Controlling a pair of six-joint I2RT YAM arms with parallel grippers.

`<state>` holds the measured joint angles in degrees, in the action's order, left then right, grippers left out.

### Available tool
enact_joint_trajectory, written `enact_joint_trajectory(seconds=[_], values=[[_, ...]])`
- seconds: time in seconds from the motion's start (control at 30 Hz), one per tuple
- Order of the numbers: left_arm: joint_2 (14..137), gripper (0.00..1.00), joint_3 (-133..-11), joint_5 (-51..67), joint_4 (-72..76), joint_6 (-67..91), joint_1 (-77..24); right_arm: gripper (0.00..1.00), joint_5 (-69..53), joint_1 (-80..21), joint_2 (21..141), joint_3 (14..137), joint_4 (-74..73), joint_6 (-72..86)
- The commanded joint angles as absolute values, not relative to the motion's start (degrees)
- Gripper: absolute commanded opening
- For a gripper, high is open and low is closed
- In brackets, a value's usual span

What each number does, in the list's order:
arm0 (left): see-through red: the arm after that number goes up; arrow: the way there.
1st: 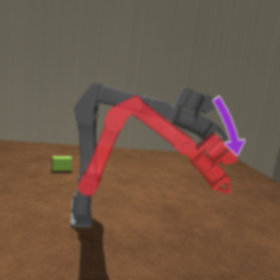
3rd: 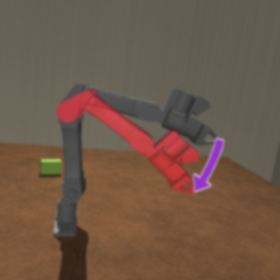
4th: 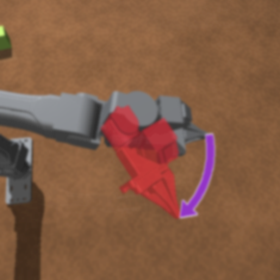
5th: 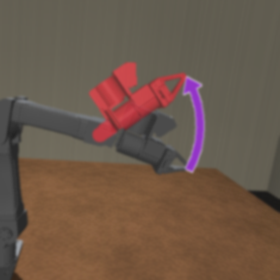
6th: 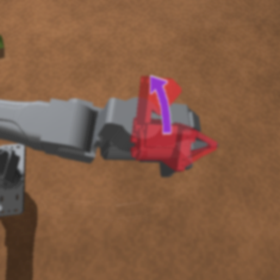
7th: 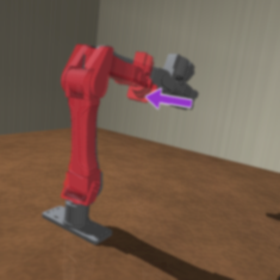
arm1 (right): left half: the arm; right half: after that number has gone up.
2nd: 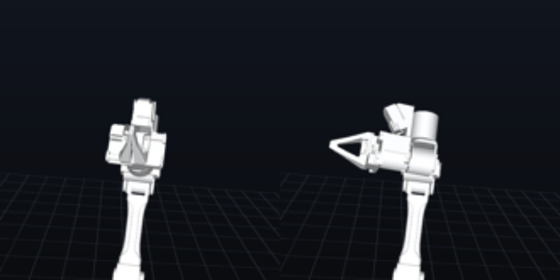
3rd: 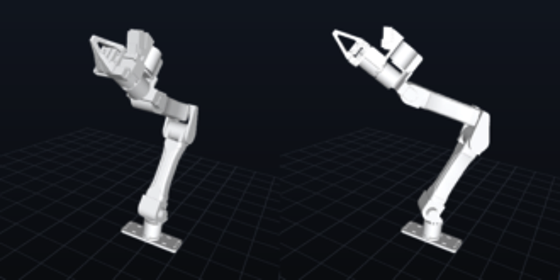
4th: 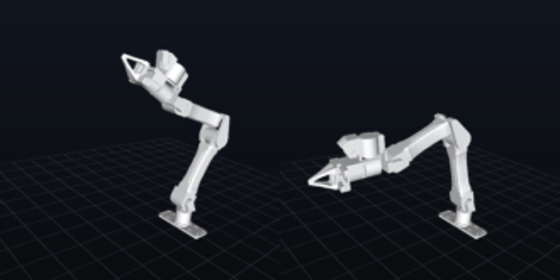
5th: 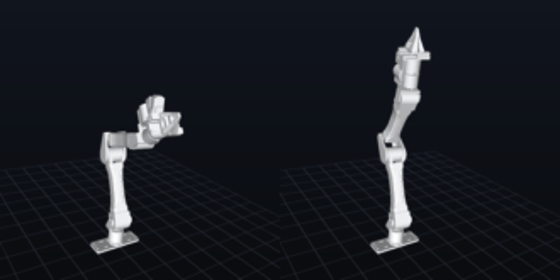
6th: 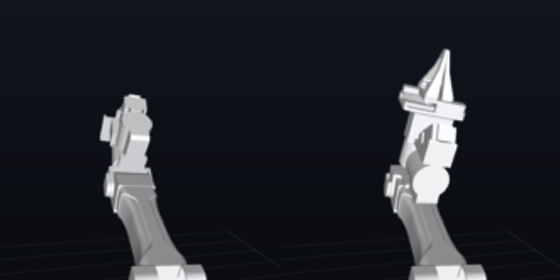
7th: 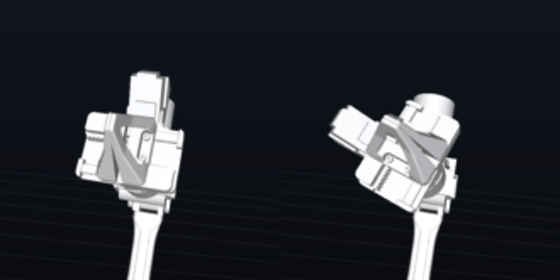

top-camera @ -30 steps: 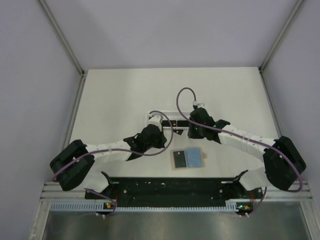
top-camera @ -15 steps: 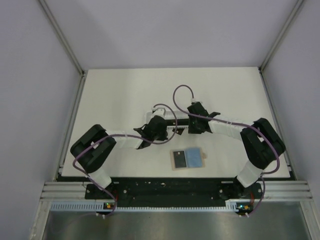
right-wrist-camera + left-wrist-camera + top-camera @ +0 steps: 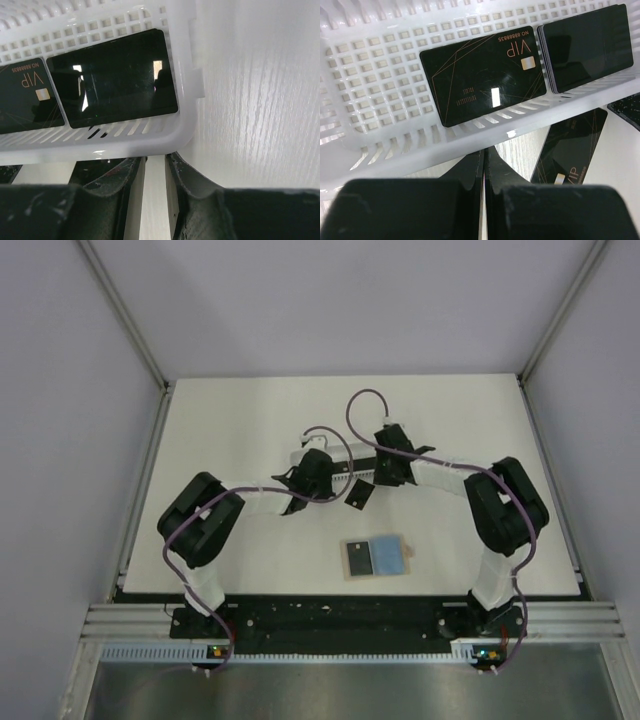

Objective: Put the credit cards into the card holder
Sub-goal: Move the storage box to the center of the board, then move the credit card to the corner of the board.

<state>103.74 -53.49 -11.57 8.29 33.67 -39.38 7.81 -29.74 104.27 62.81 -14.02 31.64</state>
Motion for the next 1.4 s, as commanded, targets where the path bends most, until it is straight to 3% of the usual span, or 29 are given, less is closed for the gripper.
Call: enact_joint_trajectory(seconds=[0.0, 0.23, 0.6, 1.37], values=[[105.82, 0.00, -56.42, -10.90, 7.73, 31.82, -38.76, 0.23, 9.05, -28.39, 107.66, 66.61, -13.01, 29.89], [107.14, 0.00, -56.26, -4.93, 8.87, 31.99, -38.93, 0.22, 2.13, -27.95, 109.77, 67.86, -11.70, 28.21], [106.26, 0.00, -48.08, -2.38, 13.44, 34.72, -39.55, 0.18, -7.03, -30.14, 107.84, 56.69, -5.45, 31.64], [99.58, 0.00, -38.32, -1.76, 14.77, 37.18, -40.69, 0.21, 0.18, -38.05, 92.99, 38.50, -8.53, 40.25]])
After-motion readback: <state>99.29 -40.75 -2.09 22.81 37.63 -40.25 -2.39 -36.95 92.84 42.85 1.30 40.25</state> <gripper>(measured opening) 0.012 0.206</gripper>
